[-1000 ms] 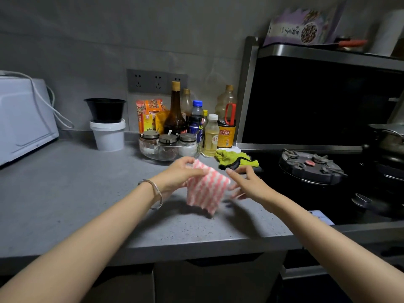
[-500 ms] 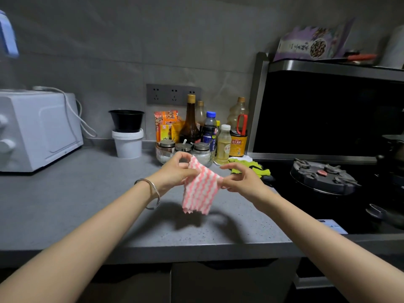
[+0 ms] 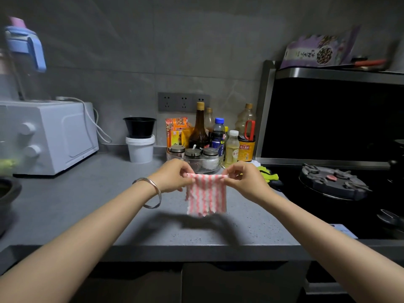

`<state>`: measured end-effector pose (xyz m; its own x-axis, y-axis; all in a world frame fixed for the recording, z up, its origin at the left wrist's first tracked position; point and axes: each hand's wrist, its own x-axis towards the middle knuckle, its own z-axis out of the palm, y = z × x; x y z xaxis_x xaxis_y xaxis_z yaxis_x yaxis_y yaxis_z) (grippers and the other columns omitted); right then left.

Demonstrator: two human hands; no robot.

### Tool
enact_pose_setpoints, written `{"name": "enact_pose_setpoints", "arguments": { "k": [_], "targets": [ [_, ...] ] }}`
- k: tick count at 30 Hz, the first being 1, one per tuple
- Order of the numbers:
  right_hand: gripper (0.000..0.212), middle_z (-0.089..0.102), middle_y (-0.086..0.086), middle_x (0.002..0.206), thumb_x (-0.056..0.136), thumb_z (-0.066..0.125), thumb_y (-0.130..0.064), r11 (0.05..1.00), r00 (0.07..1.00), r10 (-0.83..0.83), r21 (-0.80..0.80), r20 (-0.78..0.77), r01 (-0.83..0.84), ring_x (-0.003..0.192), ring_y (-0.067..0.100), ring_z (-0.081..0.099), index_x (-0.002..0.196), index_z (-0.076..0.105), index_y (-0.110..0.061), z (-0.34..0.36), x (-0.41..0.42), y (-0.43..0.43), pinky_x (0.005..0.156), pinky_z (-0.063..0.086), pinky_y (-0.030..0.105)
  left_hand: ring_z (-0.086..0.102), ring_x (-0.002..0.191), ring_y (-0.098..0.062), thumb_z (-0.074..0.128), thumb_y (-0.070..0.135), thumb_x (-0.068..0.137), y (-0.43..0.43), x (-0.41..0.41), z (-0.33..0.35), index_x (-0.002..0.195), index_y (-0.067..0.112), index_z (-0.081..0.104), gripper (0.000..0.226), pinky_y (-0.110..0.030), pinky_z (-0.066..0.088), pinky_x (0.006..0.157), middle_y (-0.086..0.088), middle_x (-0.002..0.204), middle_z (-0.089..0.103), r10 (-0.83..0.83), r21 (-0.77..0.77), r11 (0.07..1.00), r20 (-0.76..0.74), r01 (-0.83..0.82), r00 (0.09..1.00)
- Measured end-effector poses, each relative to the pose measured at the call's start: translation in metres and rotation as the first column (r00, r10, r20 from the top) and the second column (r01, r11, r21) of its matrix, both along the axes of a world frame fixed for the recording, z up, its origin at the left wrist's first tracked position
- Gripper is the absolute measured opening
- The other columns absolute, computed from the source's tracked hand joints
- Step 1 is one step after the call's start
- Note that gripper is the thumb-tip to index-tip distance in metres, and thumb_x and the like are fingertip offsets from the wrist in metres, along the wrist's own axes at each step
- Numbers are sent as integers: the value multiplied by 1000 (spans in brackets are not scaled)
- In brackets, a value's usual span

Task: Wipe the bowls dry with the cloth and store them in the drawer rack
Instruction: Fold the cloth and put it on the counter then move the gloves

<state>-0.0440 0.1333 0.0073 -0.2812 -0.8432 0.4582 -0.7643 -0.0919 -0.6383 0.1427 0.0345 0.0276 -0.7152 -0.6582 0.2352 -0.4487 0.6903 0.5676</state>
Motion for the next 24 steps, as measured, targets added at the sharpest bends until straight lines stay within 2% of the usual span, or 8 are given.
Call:
{"name": "enact_pose_setpoints", "arguments": {
  "k": [3,6,8,12,17,19,21,24],
  "targets": [
    [10,61,0,104,91,61,-21,987,987,87,122,135,-104,100,14,57,85,53,-18,3,-2,-1,83,48,26,57,88,-8,55,26,94,-3,8,2,102,14,66,18,-14,45,72,2,99,63,-27,9,1000,46,27,999],
    [16,65,11,106,97,49,-26,925,862,156,234,482,-298,99,25,64,91,42,-13,3,1,-2,91,52,40,56,101,-16,43,26,100,-3,11,-3,103,8,60,26,-26,43,90,-7,107,61,-40,292,954,-108,70,993],
    [15,67,11,98,99,46,-26,897,769,170,226,616,-379,88,24,69,98,41,-12,0,5,-5,85,56,39,57,91,-18,36,26,102,-2,8,-9,100,10,54,24,-29,47,87,-9,98,59,34,473,878,-217,74,976],
    [24,65,7,90,101,40,-27,881,728,160,236,666,-409,76,19,66,116,42,-9,-4,16,-19,63,56,28,64,68,-13,35,30,103,-10,10,-21,108,15,50,22,-23,57,60,-3,85,62,128,596,802,-210,23,969],
    [15,70,9,91,93,56,-17,792,590,197,227,783,-566,78,17,67,103,55,-6,-5,17,-50,75,57,31,68,82,-16,68,9,84,-46,26,-32,115,11,53,34,-22,55,63,-5,95,70,147,704,701,-300,115,943],
    [32,70,12,97,85,64,-1,772,536,214,195,817,-605,81,21,68,112,49,-8,-7,17,-72,76,57,33,69,81,-14,69,3,81,-68,34,-38,118,10,55,41,-21,55,62,-4,95,72,170,720,679,-349,147,921],
    [51,70,10,103,81,66,6,783,550,242,174,799,-597,87,22,67,123,40,-8,-12,18,-101,73,59,33,69,84,-13,67,-2,81,-93,42,-43,120,9,57,42,-21,56,68,-6,104,72,194,730,663,-383,167,903],
    [49,71,7,101,81,64,9,830,561,284,93,778,-549,84,17,69,126,47,-3,-23,26,-151,67,58,28,67,96,-14,64,-5,78,-137,52,-48,121,5,59,45,-20,55,81,-11,118,67,212,755,616,-433,224,876]
  ]
}}
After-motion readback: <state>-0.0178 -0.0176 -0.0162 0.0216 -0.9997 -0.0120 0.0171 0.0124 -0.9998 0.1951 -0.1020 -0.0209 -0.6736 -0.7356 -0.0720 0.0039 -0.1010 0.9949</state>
